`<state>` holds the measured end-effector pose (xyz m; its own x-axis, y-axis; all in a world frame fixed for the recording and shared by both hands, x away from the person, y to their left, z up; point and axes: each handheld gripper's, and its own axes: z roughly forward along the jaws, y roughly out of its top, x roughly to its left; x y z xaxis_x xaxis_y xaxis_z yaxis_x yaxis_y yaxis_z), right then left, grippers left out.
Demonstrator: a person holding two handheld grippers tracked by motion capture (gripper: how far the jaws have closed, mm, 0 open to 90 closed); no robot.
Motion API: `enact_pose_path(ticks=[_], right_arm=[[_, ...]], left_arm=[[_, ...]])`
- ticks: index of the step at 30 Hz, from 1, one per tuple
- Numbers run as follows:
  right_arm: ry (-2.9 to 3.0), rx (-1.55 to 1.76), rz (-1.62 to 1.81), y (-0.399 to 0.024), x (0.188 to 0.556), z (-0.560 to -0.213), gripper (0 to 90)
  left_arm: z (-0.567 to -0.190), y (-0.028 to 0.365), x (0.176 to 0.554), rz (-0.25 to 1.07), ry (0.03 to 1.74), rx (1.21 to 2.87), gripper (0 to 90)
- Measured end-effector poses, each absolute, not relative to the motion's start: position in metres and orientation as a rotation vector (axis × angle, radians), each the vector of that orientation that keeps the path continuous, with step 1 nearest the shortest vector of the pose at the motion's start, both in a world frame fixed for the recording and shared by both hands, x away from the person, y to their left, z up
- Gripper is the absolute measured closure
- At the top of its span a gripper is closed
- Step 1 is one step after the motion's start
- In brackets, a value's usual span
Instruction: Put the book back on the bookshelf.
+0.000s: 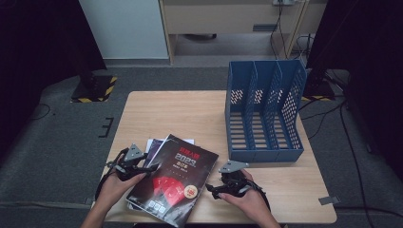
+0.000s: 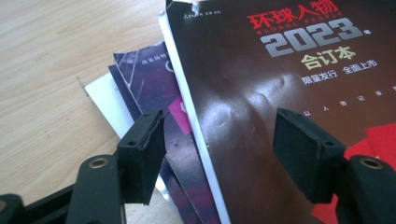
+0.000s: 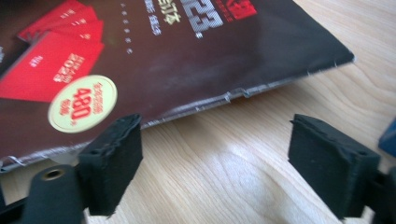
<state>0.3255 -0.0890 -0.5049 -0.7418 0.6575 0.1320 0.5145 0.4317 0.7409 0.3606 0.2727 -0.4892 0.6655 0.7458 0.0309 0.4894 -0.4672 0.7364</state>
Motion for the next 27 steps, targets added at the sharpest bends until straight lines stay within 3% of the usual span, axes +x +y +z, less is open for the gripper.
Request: enact_pose_path(ticks=[11, 27], right_arm=[[2.539, 1.082, 1.264, -0.079, 0.336, -0.500, 7.7], [2.557, 1.253, 1.289, -0.068, 0.363, -0.519, 5.4]], left_arm=[[-0.496, 0.272, 0.362, 0.407, 0.989, 2.158, 35.5], [-0.497, 0.272, 0.362, 0.404, 0.995, 2.156, 35.5]])
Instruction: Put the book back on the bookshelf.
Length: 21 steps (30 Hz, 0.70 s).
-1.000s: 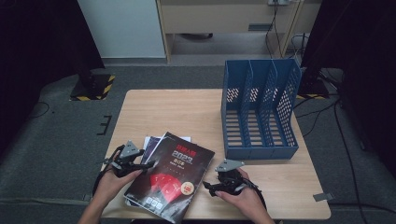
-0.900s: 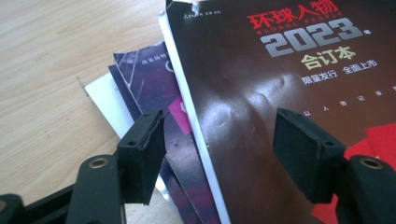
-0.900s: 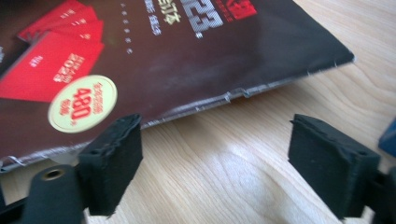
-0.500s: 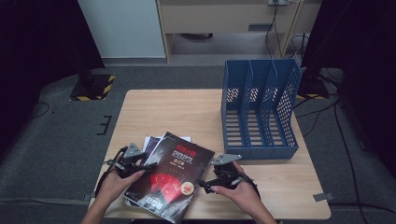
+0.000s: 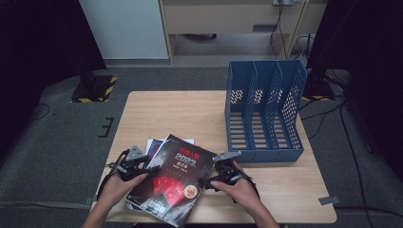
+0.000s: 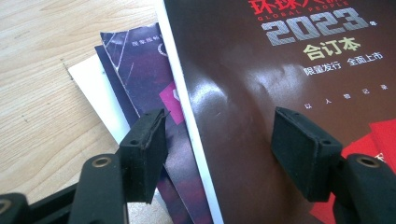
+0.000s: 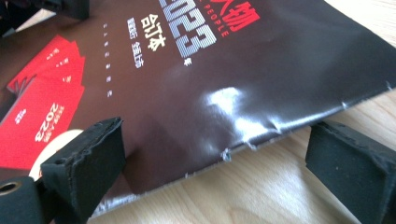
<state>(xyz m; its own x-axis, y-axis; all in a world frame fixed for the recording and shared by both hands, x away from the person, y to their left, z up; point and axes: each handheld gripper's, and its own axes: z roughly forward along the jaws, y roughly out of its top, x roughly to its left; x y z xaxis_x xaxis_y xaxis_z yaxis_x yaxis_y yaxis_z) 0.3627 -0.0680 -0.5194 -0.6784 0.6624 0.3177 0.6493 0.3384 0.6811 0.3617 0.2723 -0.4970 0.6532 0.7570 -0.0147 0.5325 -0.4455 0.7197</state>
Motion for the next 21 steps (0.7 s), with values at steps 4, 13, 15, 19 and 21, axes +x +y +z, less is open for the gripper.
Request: enact_pose_path(ticks=[4, 13, 15, 19, 21], right_arm=[[2.564, 1.248, 1.299, -0.062, 0.364, -0.517, 7.5], [2.541, 1.207, 1.335, -0.058, 0.365, -0.493, 9.4], [2.541, 1.195, 1.339, -0.055, 0.366, -0.488, 10.2], [2.557, 1.176, 1.349, -0.047, 0.371, -0.480, 12.6], [2.567, 1.173, 1.348, -0.042, 0.375, -0.477, 12.6]], left_arm=[[-0.497, 0.272, 0.362, 0.403, 0.998, 2.156, 35.5], [-0.497, 0.273, 0.362, 0.395, 1.004, 2.156, 35.7], [-0.496, 0.273, 0.362, 0.396, 1.006, 2.158, 35.8], [-0.496, 0.273, 0.362, 0.392, 1.007, 2.159, 36.0], [-0.496, 0.273, 0.362, 0.391, 1.007, 2.158, 36.1]])
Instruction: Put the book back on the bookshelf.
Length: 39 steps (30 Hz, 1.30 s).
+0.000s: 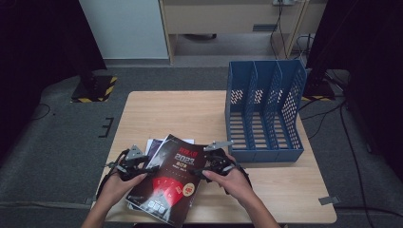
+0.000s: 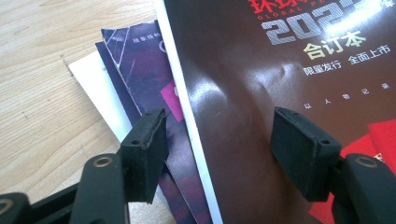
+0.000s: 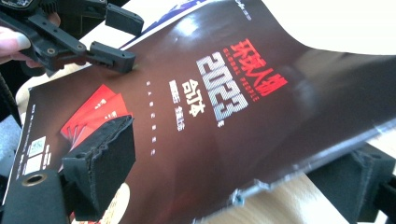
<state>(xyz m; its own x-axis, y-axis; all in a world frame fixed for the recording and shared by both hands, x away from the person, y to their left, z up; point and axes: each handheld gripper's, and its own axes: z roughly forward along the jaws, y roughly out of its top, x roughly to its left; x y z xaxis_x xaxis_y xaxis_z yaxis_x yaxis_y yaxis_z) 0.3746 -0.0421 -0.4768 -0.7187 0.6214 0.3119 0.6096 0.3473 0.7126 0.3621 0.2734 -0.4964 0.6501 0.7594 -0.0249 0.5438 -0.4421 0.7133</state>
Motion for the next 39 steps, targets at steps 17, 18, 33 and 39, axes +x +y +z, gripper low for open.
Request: enact_pose_path(ticks=[17, 18, 33, 39], right_arm=[[2.624, 1.144, 1.255, -0.013, 0.391, -0.473, 22.5], [2.625, 1.147, 1.253, -0.013, 0.391, -0.473, 23.5], [2.622, 1.178, 1.279, -0.015, 0.396, -0.475, 34.8], [2.639, 1.187, 1.262, -0.012, 0.396, -0.475, 37.5]], left_arm=[[-0.496, 0.274, 0.362, 0.388, 1.010, 2.157, 36.2], [-0.496, 0.274, 0.362, 0.388, 1.010, 2.157, 36.2], [-0.496, 0.274, 0.363, 0.387, 1.011, 2.158, 36.2], [-0.496, 0.274, 0.363, 0.386, 1.013, 2.158, 36.1]])
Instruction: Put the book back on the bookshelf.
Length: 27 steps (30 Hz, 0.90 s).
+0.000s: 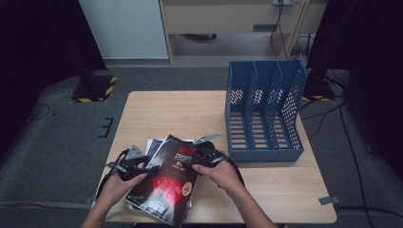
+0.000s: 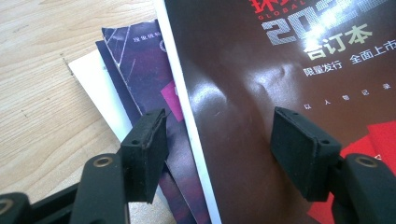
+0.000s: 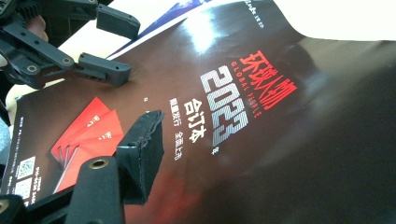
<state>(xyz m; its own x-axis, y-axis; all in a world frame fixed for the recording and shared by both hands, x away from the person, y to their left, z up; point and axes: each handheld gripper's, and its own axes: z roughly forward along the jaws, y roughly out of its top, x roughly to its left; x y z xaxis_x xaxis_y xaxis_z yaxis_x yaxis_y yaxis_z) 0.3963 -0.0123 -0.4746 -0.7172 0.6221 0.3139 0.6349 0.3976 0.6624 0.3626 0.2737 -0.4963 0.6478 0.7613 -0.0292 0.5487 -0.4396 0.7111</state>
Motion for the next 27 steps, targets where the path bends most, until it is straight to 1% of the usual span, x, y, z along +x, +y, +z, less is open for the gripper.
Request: enact_pose_path(ticks=[3, 10, 13, 14, 16, 22, 23, 24, 25, 27], right_arm=[[-2.609, -1.183, -1.234, -0.012, 0.397, -0.475, 36.8], [-2.592, -1.165, -1.245, -0.011, 0.399, -0.474, 31.4], [-2.604, -1.158, -1.246, -0.010, 0.399, -0.474, 32.2], [-2.600, -1.168, -1.234, -0.011, 0.399, -0.475, 35.5], [-2.590, -1.180, -1.222, -0.013, 0.399, -0.476, 39.4], [-2.572, -1.199, -1.236, -0.019, 0.401, -0.475, 57.5], [-2.572, -1.199, -1.236, -0.019, 0.401, -0.475, 57.5], [-2.569, -1.206, -1.233, -0.020, 0.402, -0.474, 62.1], [-2.573, -1.208, -1.234, -0.020, 0.402, -0.474, 63.6], [-2.573, -1.209, -1.239, -0.021, 0.402, -0.474, 64.4]], left_arm=[[-0.496, 0.274, 0.363, 0.386, 1.013, 2.157, 36.2], [-0.496, 0.274, 0.363, 0.385, 1.012, 2.158, 36.2], [-0.496, 0.274, 0.363, 0.385, 1.013, 2.157, 36.2], [-0.496, 0.274, 0.363, 0.387, 1.012, 2.157, 36.2], [-0.496, 0.274, 0.363, 0.387, 1.012, 2.156, 36.2], [-0.496, 0.274, 0.362, 0.389, 1.011, 2.159, 36.2], [-0.496, 0.274, 0.362, 0.389, 1.011, 2.159, 36.2], [-0.496, 0.274, 0.363, 0.388, 1.012, 2.159, 36.2], [-0.496, 0.274, 0.363, 0.388, 1.012, 2.159, 36.2], [-0.496, 0.273, 0.362, 0.391, 1.012, 2.160, 36.2]])
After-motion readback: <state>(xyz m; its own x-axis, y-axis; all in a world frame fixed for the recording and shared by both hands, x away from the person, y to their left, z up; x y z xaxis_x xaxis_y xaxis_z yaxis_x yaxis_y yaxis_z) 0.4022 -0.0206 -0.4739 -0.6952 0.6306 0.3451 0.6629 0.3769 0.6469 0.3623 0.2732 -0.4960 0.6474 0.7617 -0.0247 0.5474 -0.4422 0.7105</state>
